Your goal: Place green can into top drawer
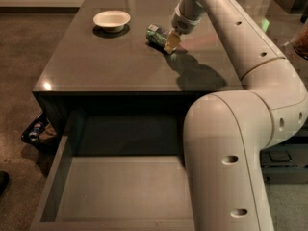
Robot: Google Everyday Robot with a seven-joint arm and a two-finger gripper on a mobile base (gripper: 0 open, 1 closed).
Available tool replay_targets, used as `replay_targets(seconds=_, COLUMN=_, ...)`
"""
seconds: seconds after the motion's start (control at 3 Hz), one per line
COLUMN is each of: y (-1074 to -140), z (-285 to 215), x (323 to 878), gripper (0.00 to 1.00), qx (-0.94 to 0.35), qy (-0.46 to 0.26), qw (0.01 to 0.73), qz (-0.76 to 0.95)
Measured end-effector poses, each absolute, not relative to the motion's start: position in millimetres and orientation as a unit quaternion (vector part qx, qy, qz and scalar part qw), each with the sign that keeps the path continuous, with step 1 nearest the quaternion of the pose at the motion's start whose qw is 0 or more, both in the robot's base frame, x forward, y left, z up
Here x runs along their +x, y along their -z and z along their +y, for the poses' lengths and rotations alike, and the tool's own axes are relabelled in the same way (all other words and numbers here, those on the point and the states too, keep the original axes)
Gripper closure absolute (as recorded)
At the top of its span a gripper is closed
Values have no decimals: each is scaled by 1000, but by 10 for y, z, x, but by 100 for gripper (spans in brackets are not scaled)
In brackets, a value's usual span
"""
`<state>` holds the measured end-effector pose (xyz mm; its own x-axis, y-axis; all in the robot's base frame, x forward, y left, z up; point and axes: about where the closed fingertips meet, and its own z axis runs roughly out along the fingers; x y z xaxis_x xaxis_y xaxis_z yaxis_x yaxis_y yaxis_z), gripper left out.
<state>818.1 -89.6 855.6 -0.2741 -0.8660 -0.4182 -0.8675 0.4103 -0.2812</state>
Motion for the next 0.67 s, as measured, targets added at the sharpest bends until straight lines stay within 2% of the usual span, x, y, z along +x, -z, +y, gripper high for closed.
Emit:
replay_targets(seconds=0.33, y=-8556, z=-895, x=8181, gripper=95, qx=-543, qy=-1, qw=261, qz=798)
replay_targets(seconds=0.67, y=-8556, z=-895, x=8181, gripper=100, qx=-543, qy=-1, qw=261, qz=798)
